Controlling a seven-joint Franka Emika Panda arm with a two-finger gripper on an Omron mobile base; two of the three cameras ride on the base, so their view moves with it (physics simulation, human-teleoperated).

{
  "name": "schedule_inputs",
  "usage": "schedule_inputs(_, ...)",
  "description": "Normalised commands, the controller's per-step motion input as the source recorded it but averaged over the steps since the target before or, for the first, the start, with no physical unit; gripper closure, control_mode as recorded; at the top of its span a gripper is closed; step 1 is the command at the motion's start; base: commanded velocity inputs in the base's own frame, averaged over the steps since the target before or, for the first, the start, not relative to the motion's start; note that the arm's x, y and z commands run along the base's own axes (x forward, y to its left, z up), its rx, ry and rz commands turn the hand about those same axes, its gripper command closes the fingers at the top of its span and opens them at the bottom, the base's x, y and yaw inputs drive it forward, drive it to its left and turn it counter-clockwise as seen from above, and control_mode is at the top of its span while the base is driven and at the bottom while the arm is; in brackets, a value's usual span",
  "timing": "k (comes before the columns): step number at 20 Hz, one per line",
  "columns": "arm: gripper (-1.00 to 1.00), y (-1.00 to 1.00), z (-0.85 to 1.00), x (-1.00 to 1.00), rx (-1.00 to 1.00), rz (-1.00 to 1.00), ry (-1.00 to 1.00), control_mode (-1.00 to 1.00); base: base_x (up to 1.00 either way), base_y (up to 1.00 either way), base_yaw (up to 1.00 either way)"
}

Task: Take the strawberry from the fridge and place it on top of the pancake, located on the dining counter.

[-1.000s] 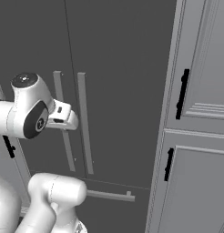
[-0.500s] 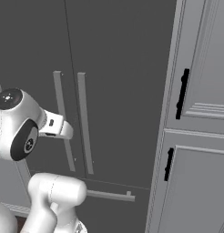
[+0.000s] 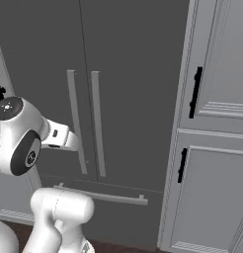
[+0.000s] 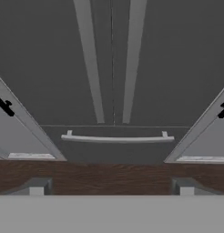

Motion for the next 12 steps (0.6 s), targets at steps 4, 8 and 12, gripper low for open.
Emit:
schedule_inputs(4, -1.00, 0.00, 0.00, 0.00, 0.00, 0.00, 0.00, 1.00, -0.53, 0.05, 0.00)
schedule_inputs(8, -1.00, 0.00, 0.00, 0.00, 0.00, 0.00, 0.00, 1.00, -0.53, 0.00, 0.00)
schedule_inputs(12, -1.00, 0.00, 0.00, 0.00, 0.00, 0.00, 0.00, 1.00, -0.55, 0.00, 0.00)
